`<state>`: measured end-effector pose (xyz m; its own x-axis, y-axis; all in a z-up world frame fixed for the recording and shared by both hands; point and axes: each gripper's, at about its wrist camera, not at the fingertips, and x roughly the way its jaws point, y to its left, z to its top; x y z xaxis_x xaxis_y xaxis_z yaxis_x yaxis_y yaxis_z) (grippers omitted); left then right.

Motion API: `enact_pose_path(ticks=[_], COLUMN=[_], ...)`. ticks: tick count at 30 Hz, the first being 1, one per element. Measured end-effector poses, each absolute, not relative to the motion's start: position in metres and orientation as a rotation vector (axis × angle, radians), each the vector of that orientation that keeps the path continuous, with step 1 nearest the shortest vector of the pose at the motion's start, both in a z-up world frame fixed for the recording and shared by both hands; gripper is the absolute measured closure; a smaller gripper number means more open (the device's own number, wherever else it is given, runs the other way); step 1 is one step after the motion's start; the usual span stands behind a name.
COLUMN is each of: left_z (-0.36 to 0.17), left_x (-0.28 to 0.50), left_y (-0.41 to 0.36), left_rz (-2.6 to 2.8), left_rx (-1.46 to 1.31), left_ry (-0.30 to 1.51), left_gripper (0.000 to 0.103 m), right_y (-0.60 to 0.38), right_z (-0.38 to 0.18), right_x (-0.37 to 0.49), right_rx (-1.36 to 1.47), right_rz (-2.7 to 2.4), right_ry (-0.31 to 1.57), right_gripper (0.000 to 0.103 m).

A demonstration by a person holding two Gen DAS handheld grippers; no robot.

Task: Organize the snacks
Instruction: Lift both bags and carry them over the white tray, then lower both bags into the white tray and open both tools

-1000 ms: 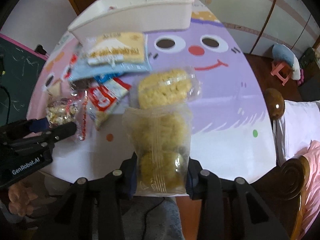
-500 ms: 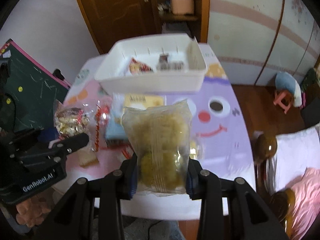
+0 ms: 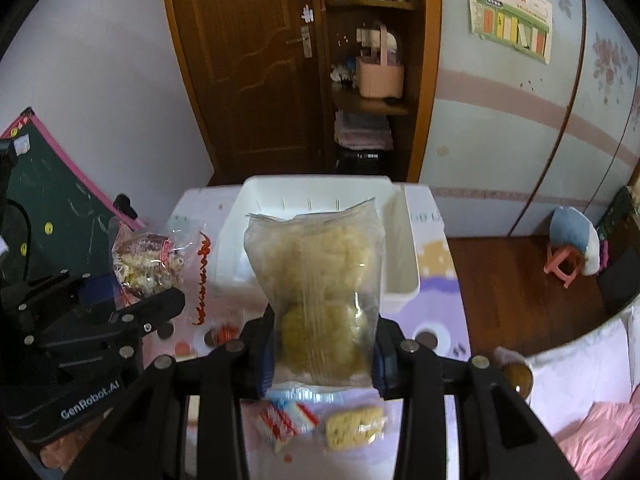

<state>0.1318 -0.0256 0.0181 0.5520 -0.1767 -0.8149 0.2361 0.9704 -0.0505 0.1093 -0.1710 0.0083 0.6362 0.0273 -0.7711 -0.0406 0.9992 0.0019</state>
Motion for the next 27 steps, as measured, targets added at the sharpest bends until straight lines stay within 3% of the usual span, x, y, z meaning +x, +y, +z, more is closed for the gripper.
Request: enact_pose_path(ticks=[11,27], left_z=[0.034,-0.055], left_x=[0.227,0.339], left_y=[-0.042,-0.061], left_rz=[-0.176,-0.128], left_rx=[0.099,0.102], left_ry=[0.888,1.011], left_gripper=[0.058,0.057], right_y=[-0.174,-0.193], right_z=[0.034,-0.051], right_x=[0.203,0.321], right_rx=[-0.052,-0.042], right_rz=[0.046,0.039], right_ry=[0.829,0.997], right_gripper=[0.066,0.066])
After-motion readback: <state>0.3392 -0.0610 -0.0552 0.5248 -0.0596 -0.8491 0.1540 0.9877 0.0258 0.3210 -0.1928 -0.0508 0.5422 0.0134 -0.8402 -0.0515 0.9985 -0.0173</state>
